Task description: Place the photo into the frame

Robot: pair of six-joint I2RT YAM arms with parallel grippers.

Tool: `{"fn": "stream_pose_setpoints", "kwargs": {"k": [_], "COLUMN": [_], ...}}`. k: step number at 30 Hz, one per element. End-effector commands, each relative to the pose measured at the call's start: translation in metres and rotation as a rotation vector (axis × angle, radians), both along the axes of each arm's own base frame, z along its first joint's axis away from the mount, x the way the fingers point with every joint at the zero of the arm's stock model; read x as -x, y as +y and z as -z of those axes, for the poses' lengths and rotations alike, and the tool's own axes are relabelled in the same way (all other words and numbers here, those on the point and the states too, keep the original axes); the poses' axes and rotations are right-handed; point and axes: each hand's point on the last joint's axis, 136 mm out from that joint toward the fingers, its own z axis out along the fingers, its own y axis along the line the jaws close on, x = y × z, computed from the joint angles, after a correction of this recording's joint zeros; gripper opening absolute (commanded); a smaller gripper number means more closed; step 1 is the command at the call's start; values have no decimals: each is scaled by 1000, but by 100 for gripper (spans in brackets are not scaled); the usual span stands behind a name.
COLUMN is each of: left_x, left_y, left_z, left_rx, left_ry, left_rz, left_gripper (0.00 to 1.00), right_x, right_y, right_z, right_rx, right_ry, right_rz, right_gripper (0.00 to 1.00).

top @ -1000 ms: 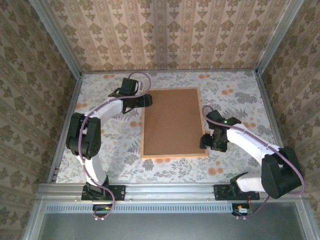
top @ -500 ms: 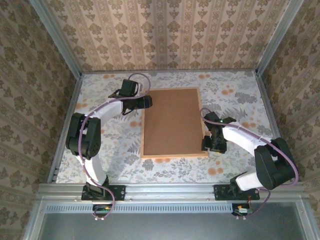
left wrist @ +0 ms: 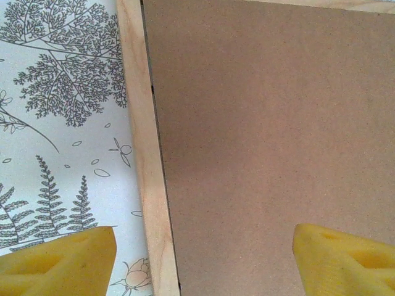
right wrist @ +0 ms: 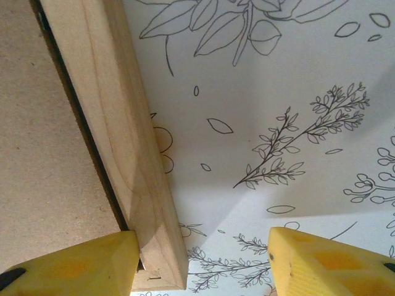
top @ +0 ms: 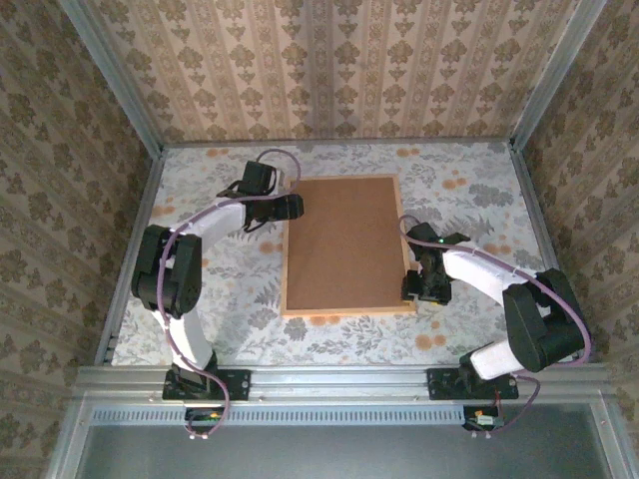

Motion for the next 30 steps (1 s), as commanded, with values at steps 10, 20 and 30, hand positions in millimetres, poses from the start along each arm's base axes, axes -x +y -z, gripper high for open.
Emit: {"fn": "stream_pose_setpoints", "kwargs": {"k": [10, 20, 30], "left_x": [-1, -17, -27], "left_y": [9, 17, 6], "left_z": [5, 8, 19], "left_rx": [-6, 28, 71], "left_ry": [15, 35, 79], "left_rz": [-33, -85, -65], "left_gripper": [77, 77, 78], "right_x": [-48, -74, -66], "right_y": [8, 5, 20], "right_z": [-11, -45, -52], "right_rx": [-34, -74, -175], "right_ry": [-142, -301, -277], "right_rz": [-44, -28, 43], "right_gripper": [59, 62, 81]}}
